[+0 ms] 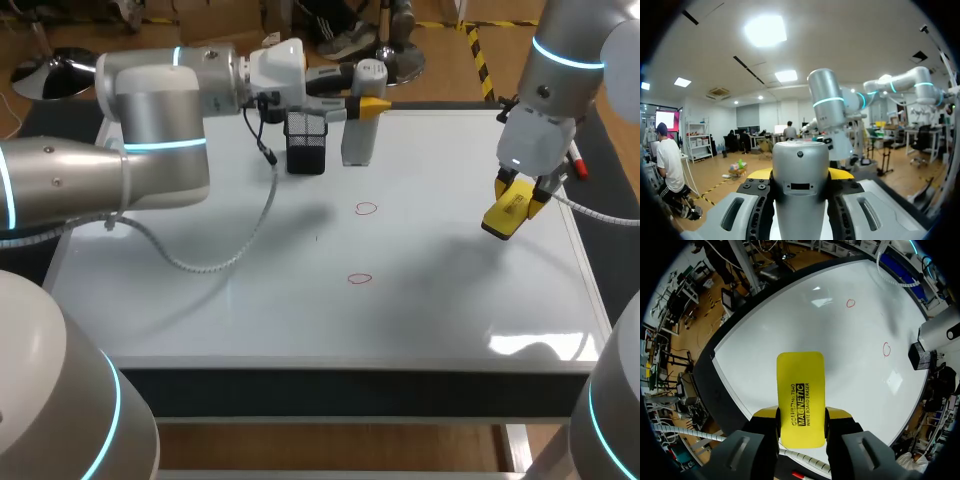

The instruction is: Pick up the inspection probe, press it on each red-marked spot on the whiteboard one by one, put down the probe, pick up the eraser, and wipe off all the red marks.

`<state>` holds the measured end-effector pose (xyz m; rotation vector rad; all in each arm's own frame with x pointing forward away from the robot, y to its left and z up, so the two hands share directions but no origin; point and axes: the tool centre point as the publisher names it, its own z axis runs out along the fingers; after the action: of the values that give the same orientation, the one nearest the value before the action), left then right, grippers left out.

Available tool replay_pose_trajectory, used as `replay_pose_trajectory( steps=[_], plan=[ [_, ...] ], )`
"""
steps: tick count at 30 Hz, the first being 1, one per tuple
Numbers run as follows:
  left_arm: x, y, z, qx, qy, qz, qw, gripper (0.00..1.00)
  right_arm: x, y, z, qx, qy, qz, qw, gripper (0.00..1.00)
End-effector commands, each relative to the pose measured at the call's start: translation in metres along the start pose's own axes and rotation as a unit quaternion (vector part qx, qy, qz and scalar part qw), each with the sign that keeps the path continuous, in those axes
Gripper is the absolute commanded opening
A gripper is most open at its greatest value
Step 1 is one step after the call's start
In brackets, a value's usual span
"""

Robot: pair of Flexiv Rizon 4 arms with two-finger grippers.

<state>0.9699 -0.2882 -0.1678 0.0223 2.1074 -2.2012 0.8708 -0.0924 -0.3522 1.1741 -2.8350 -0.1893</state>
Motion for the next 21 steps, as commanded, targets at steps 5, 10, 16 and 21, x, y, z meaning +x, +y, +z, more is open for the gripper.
replay_pose_trajectory(
  steps=[5, 10, 16, 21],
  plan=[
    [-0.039, -0.013, 0.015, -0.007, 0.009, -0.01, 1.0, 0.0, 0.0, -0.001, 0.0, 0.001, 0.001, -0.001, 1.0, 0.0],
    [-0.056, -0.017, 0.02, -0.002, 0.005, -0.017, 1.0, 0.0, 0.0, -0.001, 0.0, 0.001, 0.001, -0.001, 1.0, 0.0],
    [-0.071, -0.021, 0.022, 0.015, -0.002, -0.04, 0.999, 0.0, 0.0, -0.001, 0.0, 0.001, 0.001, -0.001, 1.0, 0.0],
    [-0.084, -0.02, 0.022, 0.017, -0.002, -0.051, 0.999, 0.0, 0.0, -0.001, 0.0, 0.001, 0.001, -0.001, 1.0, 0.0]
  ],
)
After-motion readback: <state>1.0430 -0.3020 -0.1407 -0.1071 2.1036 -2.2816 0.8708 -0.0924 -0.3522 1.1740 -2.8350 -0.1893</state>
